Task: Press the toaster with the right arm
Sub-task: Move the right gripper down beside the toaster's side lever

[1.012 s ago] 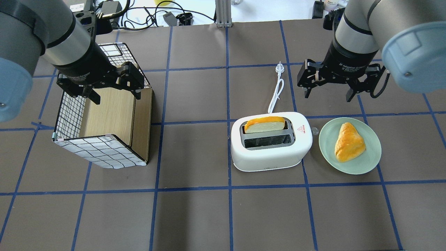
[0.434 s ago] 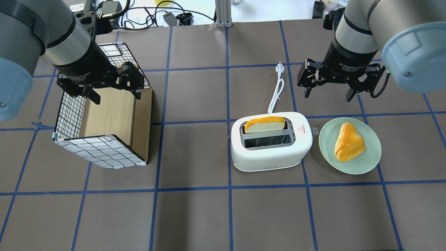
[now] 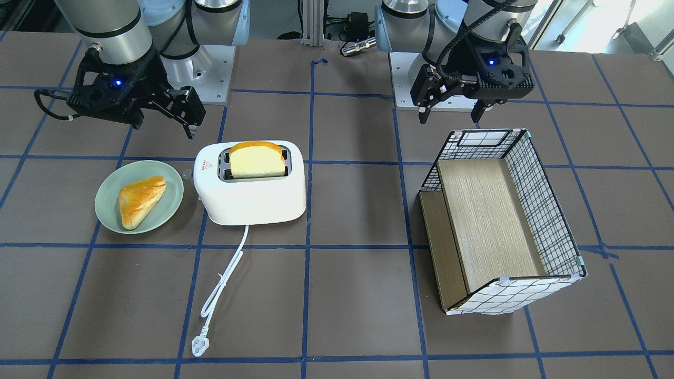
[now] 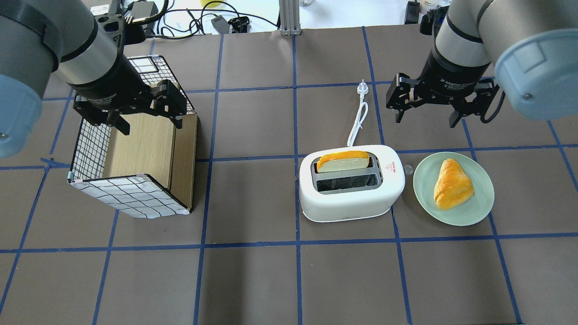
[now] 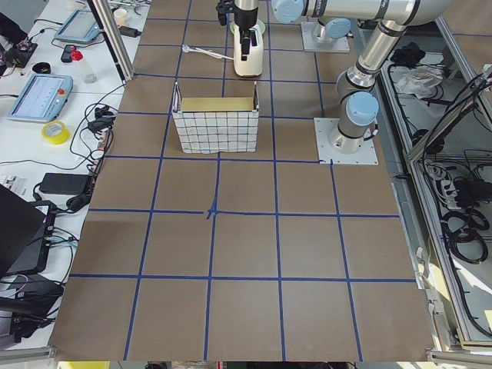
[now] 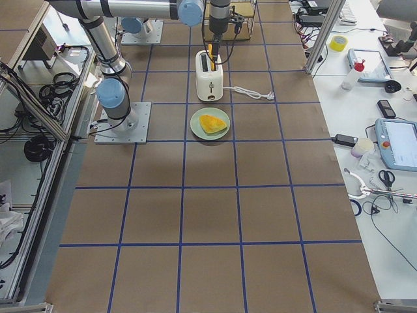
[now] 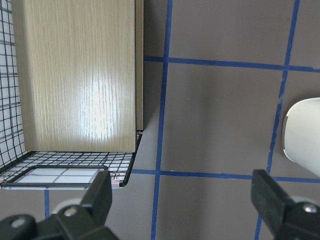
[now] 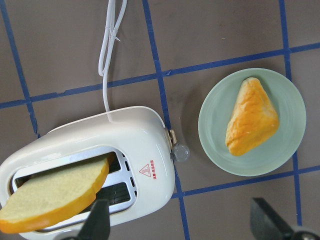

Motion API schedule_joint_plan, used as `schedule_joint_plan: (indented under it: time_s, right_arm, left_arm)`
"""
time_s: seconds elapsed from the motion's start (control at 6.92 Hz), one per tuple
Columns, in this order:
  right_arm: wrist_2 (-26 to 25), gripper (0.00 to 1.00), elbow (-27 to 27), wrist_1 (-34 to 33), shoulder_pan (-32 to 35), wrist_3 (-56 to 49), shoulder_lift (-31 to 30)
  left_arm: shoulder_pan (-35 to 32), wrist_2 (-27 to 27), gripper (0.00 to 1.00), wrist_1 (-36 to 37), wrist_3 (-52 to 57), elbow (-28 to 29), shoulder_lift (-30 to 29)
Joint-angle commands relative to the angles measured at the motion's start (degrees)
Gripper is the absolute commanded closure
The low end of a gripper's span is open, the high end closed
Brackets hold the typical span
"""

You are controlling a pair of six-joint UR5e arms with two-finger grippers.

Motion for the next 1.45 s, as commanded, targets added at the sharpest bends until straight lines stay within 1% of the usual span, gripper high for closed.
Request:
schedule_joint_plan:
  time_s: [0.0, 0.14, 0.29, 0.43, 0.72, 0.87, 1.01, 1.16, 1.3]
  right_arm:
    - [-0.1, 0.00, 0.0, -1.1, -0.1, 0.0, 0.0]
    - [-0.1, 0.15, 0.0, -1.2, -0.2, 0.3, 0.0]
    - [-0.1, 0.25, 0.0, -2.6, -0.2, -0.1, 0.0]
    - [-0.1, 0.32, 0.0, -2.7, -0.3, -0.2, 0.1]
    - [0.2, 0.65, 0.0, -3.4, -1.0, -0.6, 0.1]
    - [0.3, 0.90, 0.1, -3.2, -2.0, -0.7, 0.1]
    - [0.8, 1.00, 0.1, -3.3, -2.8, -2.2, 0.1]
    - [1.0, 1.00, 0.4, -2.8, -3.8, -4.2, 0.1]
    - [3.9, 1.00, 0.5, -2.8, -4.7, -5.5, 0.3]
  left_arm:
    - [0.0, -0.1, 0.00, 0.0, 0.0, -0.1, 0.0]
    - [0.0, 0.0, 0.00, 0.0, 0.0, 0.0, 0.0]
    - [0.0, 0.0, 0.00, 0.0, 0.0, 0.0, 0.0]
    - [0.0, 0.0, 0.00, 0.0, 0.0, -0.1, 0.0]
    - [0.0, -0.1, 0.00, 0.0, 0.0, 0.0, 0.0]
    - [0.0, 0.0, 0.00, 0.0, 0.0, -0.1, 0.0]
    - [0.0, 0.0, 0.00, 0.0, 0.0, 0.0, 0.0]
    - [0.0, -0.1, 0.00, 0.0, 0.0, 0.0, 0.0]
    - [0.0, -0.1, 0.00, 0.0, 0.0, -0.1, 0.0]
